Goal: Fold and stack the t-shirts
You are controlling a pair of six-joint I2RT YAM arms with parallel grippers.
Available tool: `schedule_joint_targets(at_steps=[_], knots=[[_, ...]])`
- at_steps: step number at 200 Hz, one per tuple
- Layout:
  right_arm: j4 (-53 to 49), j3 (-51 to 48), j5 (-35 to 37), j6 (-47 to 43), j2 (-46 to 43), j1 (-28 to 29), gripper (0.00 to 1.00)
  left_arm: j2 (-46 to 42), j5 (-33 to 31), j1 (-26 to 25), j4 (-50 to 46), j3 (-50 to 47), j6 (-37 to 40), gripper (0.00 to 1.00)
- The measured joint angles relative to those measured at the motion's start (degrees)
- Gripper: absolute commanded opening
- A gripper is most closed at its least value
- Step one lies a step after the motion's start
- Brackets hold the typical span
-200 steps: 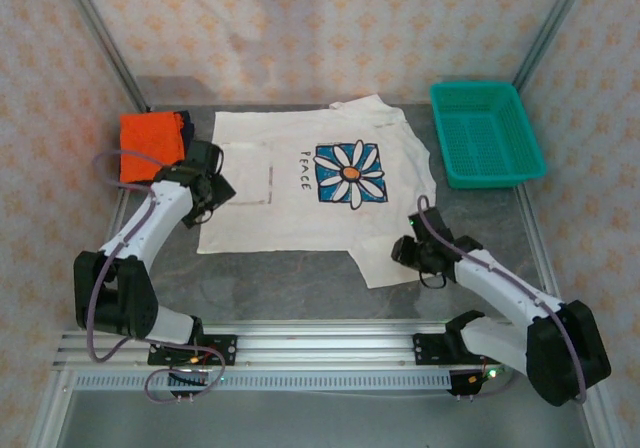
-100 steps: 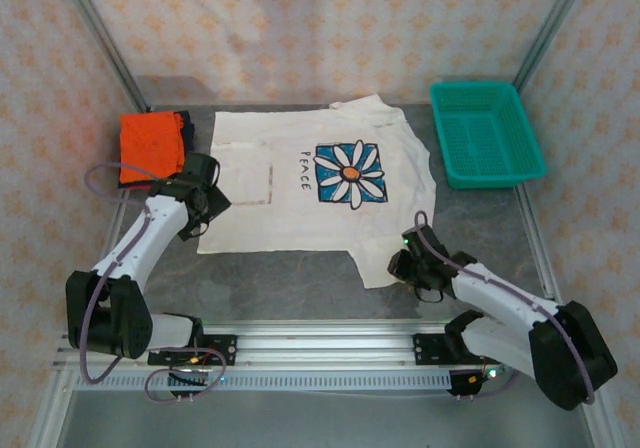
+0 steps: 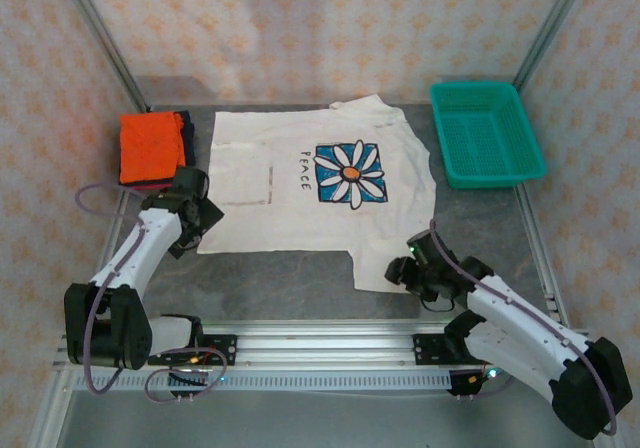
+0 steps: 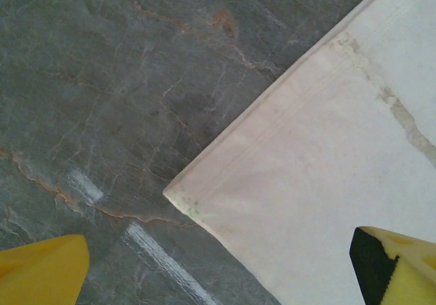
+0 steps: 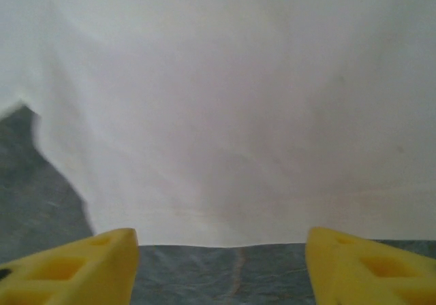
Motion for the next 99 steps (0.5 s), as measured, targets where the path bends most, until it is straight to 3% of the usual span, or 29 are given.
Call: schedule_joint_targets(at_steps=[35,79,99], knots=[[-2.9,7.8,5.5,-4.2,-0.9,-2.1,0.99,-3.5,1.9,1.8,2.7,-4.9,-2.7,1.0],[-3.7,8.8,7.9,-8.4,-1.3,-6.1,0.98,-5.6,2.4,2.3,5.4,-9.2,-8.0,0.75],[-3.5,8.8,8.1,-9.0,-0.3,-6.7,0.97,-4.7,2.6,2.6,6.7,-9.9,-10.1,0.69]])
